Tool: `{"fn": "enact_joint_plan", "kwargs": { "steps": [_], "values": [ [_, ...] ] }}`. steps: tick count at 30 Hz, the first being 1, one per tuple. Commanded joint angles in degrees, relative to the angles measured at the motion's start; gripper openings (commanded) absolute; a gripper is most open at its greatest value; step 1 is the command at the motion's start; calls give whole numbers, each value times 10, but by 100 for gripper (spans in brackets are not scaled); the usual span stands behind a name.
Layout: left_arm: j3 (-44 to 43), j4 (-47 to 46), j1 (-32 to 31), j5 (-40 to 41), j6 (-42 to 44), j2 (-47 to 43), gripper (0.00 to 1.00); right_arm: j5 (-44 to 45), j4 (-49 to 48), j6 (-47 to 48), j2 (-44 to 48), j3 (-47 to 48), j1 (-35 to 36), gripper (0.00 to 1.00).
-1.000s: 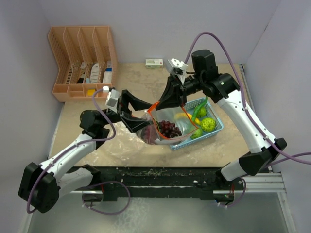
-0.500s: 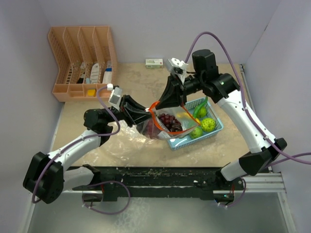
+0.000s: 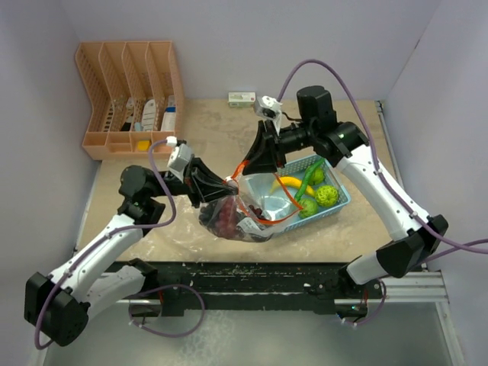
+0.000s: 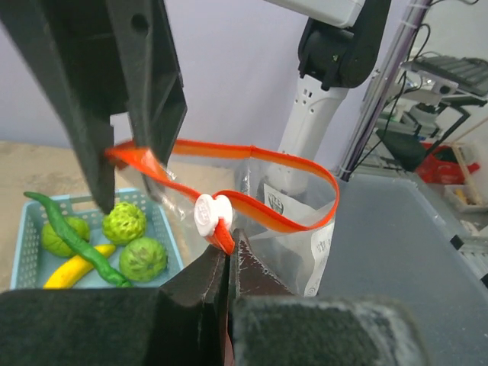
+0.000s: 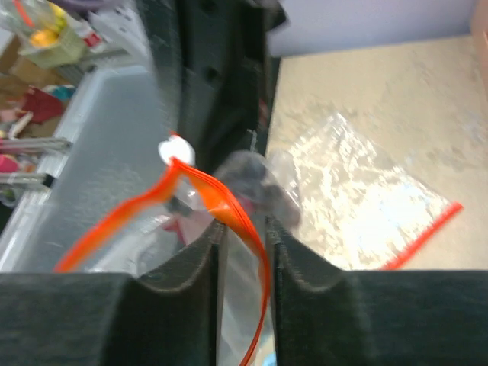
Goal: Place the food in the zip-top bag and seal the zipper
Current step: Zip the zipper food storage bag at the center of the board.
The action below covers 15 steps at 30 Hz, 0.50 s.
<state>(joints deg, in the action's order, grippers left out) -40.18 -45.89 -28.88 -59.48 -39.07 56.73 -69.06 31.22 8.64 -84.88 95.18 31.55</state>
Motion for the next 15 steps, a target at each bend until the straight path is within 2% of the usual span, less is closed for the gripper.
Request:
{"fn": "enact_joint_plan", "kwargs": {
  "steps": [1, 2, 5, 7, 8, 12, 15],
  "values": [
    [-52, 201, 3, 39, 142, -59, 0, 99, -22, -48, 7, -36, 1, 35],
    [-51, 240, 3, 52, 168, -65, 0, 111, -25, -58, 7, -48, 1, 43],
    [-34, 292, 3, 94, 200, -71, 0, 171, -32, -80, 13, -82, 0, 59],
    [-16, 306, 3, 124, 208, -70, 0, 207, -29, -84, 21, -96, 1, 62],
    [-11, 324, 3, 143, 221, -66, 0, 234, -27, -86, 26, -98, 0, 67],
    [-16, 432, 3, 214, 278, -40, 0, 342, -50, -109, 54, -104, 1, 80],
    [-22, 480, 3, 246, 306, -39, 0, 382, -68, -101, 72, -112, 0, 81]
  ]
}}
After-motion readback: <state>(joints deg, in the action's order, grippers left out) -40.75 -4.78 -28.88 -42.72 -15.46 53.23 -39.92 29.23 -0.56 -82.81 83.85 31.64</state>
